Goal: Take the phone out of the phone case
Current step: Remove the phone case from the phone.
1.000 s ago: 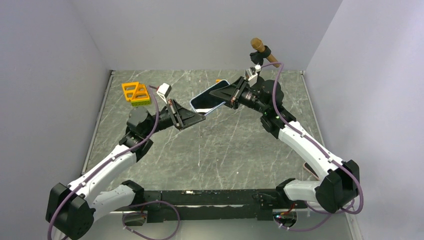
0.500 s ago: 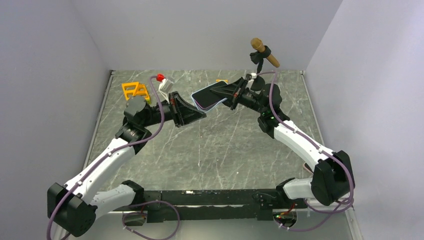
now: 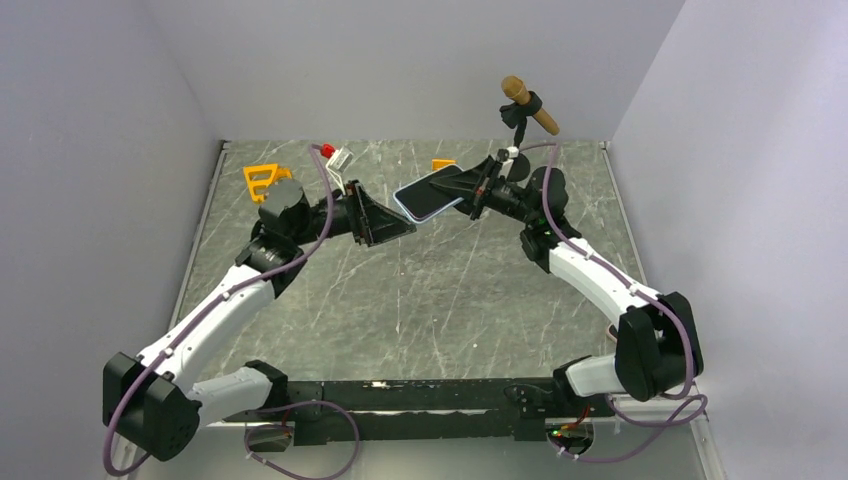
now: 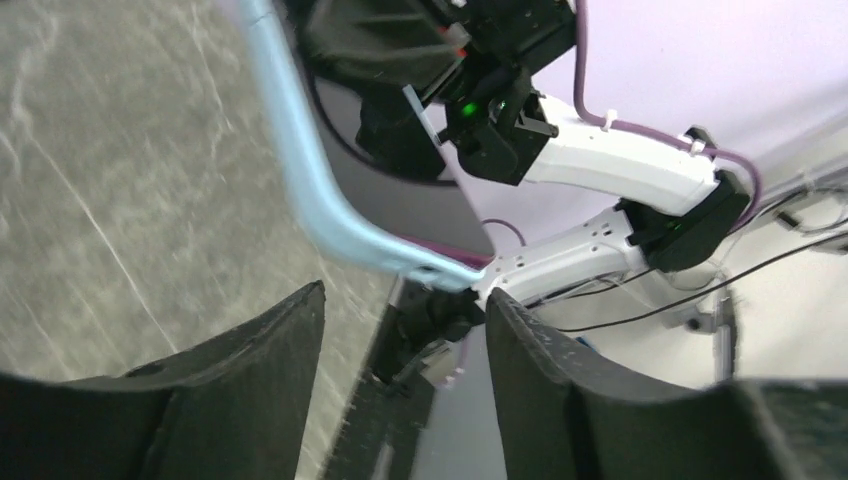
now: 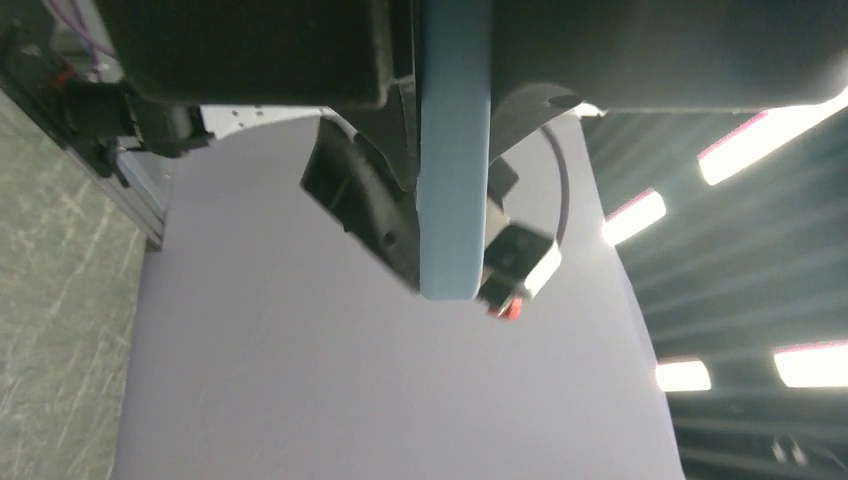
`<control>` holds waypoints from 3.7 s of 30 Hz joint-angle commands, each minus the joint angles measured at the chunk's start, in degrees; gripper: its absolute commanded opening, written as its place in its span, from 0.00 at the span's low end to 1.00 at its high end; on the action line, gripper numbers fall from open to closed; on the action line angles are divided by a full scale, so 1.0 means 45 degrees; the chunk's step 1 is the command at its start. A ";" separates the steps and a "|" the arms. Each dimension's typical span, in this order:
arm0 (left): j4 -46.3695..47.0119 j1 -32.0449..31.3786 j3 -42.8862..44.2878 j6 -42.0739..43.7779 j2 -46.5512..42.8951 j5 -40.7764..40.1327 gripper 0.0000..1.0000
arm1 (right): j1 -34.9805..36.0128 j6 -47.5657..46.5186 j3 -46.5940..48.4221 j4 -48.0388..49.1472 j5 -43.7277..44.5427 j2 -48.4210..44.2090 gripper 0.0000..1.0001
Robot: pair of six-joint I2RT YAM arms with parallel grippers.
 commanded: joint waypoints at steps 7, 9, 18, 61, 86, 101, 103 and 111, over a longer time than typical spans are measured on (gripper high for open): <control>-0.4505 0.0141 0.0564 -0.0774 -0.1879 -0.0067 0.74 | -0.1536 -0.3626 0.1343 0.0539 -0.4657 -0.0447 0.00; -0.4646 0.0154 0.0594 -0.0663 -0.2171 -0.0120 0.74 | -0.1568 -0.4394 0.1759 -0.0174 -0.5489 -0.0368 0.00; -0.2239 -0.0365 0.0815 -0.2129 -0.1230 0.0921 0.75 | -0.1497 -0.6425 0.1861 -0.2447 -0.6229 -0.1385 0.00; 1.5481 -0.0727 0.0966 -0.9609 0.3993 0.4477 0.00 | -0.1077 0.4646 0.0861 0.8916 -0.5541 0.0378 0.00; 1.7504 -0.0586 0.2406 -1.1089 0.7197 0.5976 0.00 | 0.0015 0.8204 0.3491 1.1359 -0.4006 0.2486 0.00; 1.2016 0.0455 0.1467 -0.6214 0.5747 0.5411 0.00 | 0.0539 0.8226 0.3933 1.0566 -0.3800 0.2778 0.00; 1.0335 0.0519 0.1361 -0.4975 0.5335 0.5195 0.00 | 0.0568 0.7720 0.3843 0.9923 -0.3953 0.2564 0.00; -0.1455 0.0294 0.2046 0.1184 0.2900 -0.0058 0.00 | 0.0781 0.3634 0.4568 0.4788 -0.4122 0.1542 0.00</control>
